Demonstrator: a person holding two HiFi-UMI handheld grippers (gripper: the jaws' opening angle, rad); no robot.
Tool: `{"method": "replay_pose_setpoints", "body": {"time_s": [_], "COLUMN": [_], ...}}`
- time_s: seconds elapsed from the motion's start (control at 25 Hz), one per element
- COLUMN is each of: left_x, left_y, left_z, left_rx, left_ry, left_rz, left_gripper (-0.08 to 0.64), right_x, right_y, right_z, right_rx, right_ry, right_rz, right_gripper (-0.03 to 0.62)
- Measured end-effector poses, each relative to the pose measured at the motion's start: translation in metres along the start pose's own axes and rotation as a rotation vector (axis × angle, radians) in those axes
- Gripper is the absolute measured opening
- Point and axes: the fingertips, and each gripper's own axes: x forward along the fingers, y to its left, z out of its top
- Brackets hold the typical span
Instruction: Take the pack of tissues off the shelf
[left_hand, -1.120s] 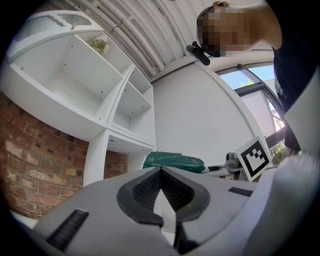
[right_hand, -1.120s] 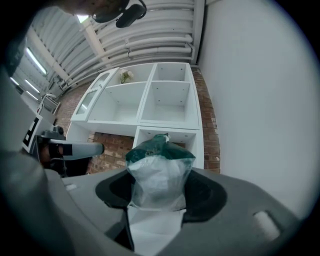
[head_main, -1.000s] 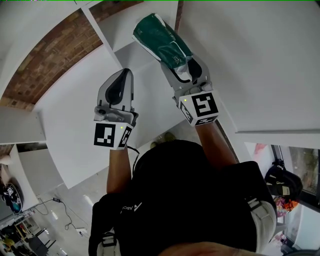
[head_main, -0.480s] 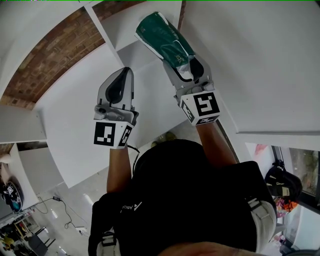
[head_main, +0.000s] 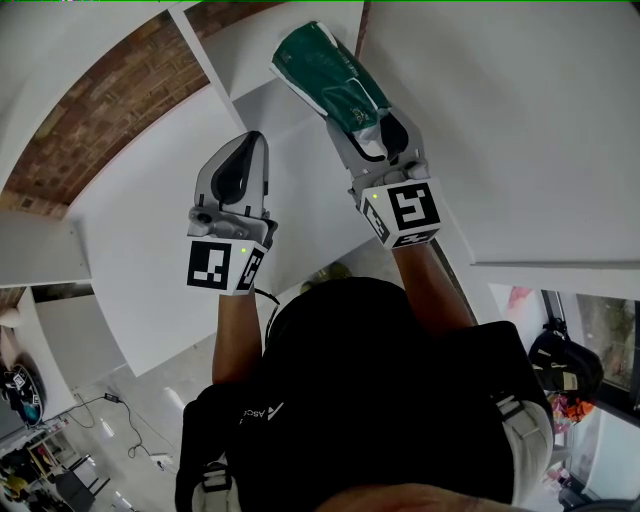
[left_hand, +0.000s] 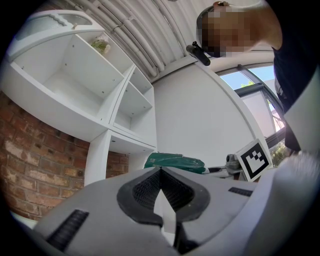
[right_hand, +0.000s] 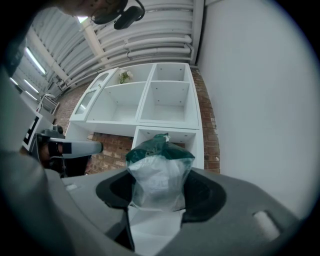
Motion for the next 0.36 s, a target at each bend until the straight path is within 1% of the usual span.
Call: {"method": "replay_pose_setpoints", "body": {"time_s": [0.36], "left_x": [-0.003], "left_y": [0.0025], "left_z": [-0.0002], "left_rx": [0.0], "left_ry": [0.0], "left_rz": [0.001], "left_gripper": [-0.002], "right_x": [0.0036], "right_y": [0.0052], "right_z": [-0.0028], "right_rx": [-0.002], "right_ry": [0.009], "right_rz": [0.008], "right_gripper": [0.261]}}
